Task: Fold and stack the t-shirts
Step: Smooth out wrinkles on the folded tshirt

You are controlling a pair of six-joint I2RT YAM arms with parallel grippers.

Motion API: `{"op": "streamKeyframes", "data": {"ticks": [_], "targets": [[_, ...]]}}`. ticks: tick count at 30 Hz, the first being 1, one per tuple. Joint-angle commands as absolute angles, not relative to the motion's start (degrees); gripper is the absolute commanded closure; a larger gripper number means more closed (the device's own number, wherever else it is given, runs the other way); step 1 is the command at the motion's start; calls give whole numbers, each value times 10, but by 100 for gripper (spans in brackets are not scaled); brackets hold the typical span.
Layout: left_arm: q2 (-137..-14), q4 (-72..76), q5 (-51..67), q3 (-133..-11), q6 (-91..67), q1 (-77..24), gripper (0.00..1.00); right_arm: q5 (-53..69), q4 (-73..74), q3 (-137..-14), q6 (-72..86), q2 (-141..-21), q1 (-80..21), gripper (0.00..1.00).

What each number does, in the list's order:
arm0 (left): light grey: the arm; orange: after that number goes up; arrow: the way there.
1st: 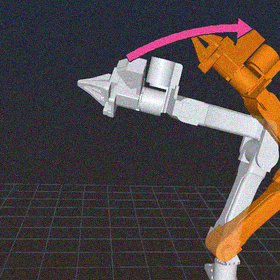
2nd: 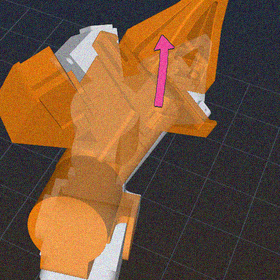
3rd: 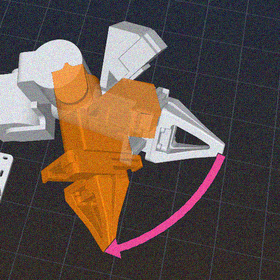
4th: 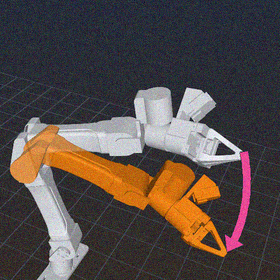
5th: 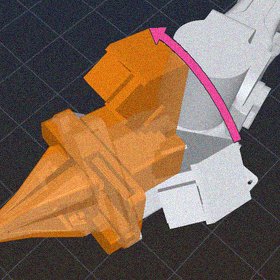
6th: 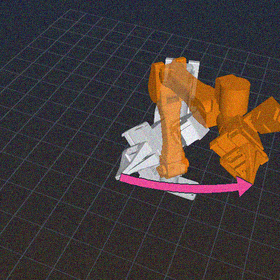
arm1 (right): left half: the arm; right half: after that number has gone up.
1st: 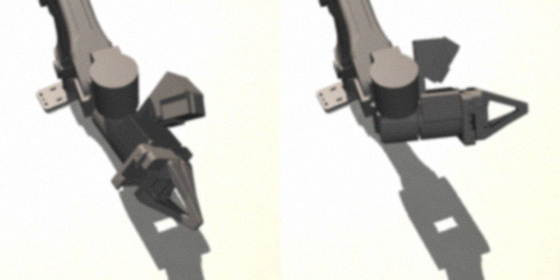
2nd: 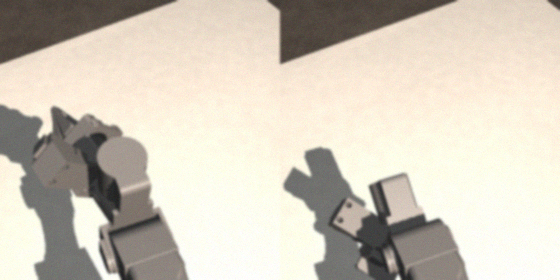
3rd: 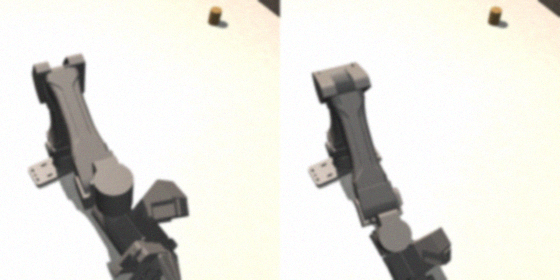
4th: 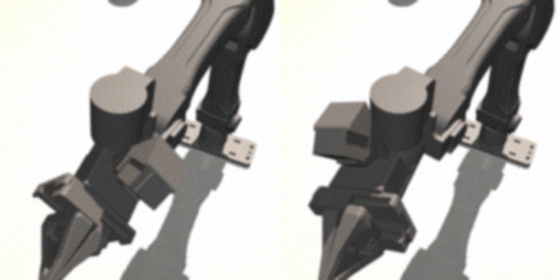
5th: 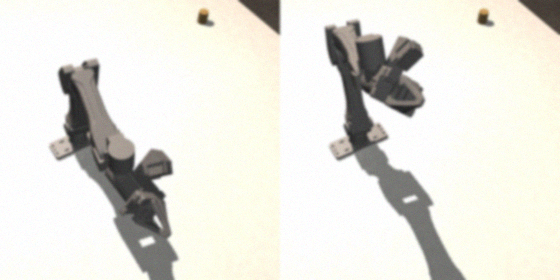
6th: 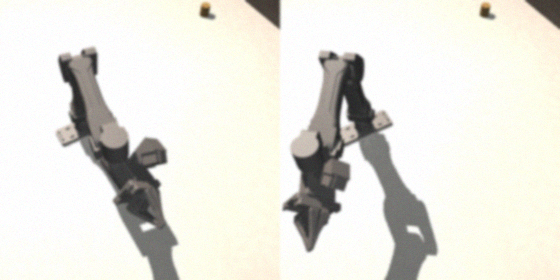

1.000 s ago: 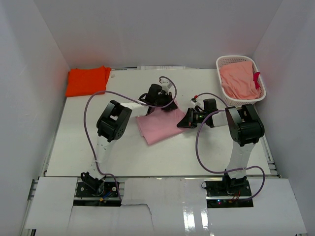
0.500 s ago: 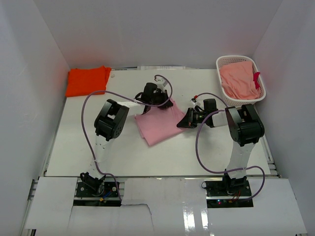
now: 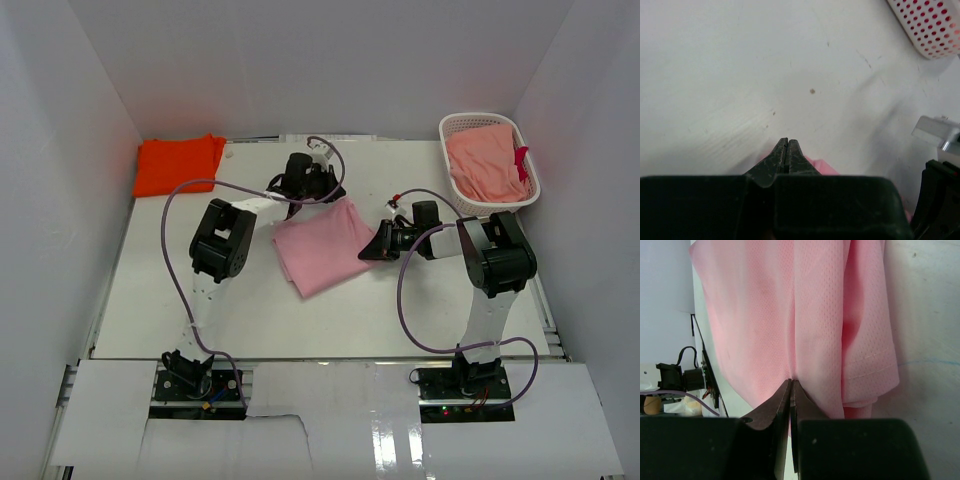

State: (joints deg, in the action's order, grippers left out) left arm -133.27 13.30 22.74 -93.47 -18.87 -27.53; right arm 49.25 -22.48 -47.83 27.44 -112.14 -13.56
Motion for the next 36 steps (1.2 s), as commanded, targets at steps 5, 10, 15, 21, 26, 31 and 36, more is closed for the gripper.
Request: {"op": "streamKeyframes", "data": {"ticks": [5, 10, 15, 21, 26, 31, 36], "targets": [[-1337, 87, 237, -1048, -175, -268, 100, 454, -187, -463, 246, -1145, -146, 92], [-1296, 7, 261, -1042, -185, -268, 100, 453, -183, -468, 245, -1143, -146, 92], [-1216, 4, 287, -909, -199, -270, 100, 452, -184, -468, 245, -1143, -148, 92], [-1091, 46, 276, -759, -214, -279, 100, 450, -184, -468, 245, -1140, -150, 92], [-978, 73, 295, -615, -264, -283, 100, 447, -184, -466, 248, -1136, -152, 92], [-874, 91, 307, -482, -336, -308, 100, 441, -198, -458, 256, -1132, -158, 92], [-810, 250, 311, -344, -442, -331, 100, 432, -204, -455, 264, -1131, -174, 92]]}}
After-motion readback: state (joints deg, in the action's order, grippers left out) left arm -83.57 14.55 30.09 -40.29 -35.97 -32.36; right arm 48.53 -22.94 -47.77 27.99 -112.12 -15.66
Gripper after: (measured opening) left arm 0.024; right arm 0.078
